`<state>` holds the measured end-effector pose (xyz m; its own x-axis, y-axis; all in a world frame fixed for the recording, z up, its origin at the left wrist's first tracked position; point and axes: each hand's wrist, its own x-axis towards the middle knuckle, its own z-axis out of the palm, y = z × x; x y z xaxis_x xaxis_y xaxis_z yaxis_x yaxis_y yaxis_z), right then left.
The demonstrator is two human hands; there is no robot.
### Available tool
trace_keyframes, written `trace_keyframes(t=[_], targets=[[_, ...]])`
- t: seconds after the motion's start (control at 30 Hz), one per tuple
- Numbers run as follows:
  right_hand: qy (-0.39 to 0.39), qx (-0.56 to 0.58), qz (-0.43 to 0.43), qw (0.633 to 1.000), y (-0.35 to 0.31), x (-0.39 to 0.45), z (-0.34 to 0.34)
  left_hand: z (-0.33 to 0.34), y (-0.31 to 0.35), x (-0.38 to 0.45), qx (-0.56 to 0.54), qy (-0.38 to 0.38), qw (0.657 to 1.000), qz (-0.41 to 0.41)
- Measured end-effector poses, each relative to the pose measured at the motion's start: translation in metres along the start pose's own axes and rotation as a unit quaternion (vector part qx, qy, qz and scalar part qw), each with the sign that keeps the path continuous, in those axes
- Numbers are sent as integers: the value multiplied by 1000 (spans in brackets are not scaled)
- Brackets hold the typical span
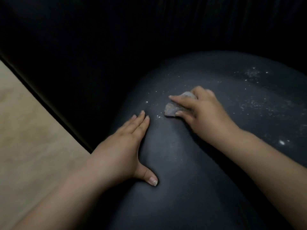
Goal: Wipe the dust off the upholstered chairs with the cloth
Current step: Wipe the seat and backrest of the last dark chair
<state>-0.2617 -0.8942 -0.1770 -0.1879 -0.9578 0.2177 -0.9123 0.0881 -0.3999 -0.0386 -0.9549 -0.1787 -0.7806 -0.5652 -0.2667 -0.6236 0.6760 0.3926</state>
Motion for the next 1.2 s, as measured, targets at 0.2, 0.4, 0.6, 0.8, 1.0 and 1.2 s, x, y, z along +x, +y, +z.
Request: trace_keyframes(t=[0.2,0.4,0.6,0.8,1.0,1.2], targets=[[-56,22,-152,987,-27,-48,13,2,-1,1,1,3,1000,-5],[54,18,45,997,0,22,4,3,1,-6,-12,18,1000,-10],[9,-11,-123,992,-38,-25,27,15,5,-27,-5,80,996,-47],[87,2,65,994,-6,6,13,17,11,-34,-18,113,990,-82],[39,-15,-53,998,-37,-1,36,20,13,-38,-11,148,985,-92],[78,0,49,996,-8,45,23,24,21,-34,1,207,973,-97]])
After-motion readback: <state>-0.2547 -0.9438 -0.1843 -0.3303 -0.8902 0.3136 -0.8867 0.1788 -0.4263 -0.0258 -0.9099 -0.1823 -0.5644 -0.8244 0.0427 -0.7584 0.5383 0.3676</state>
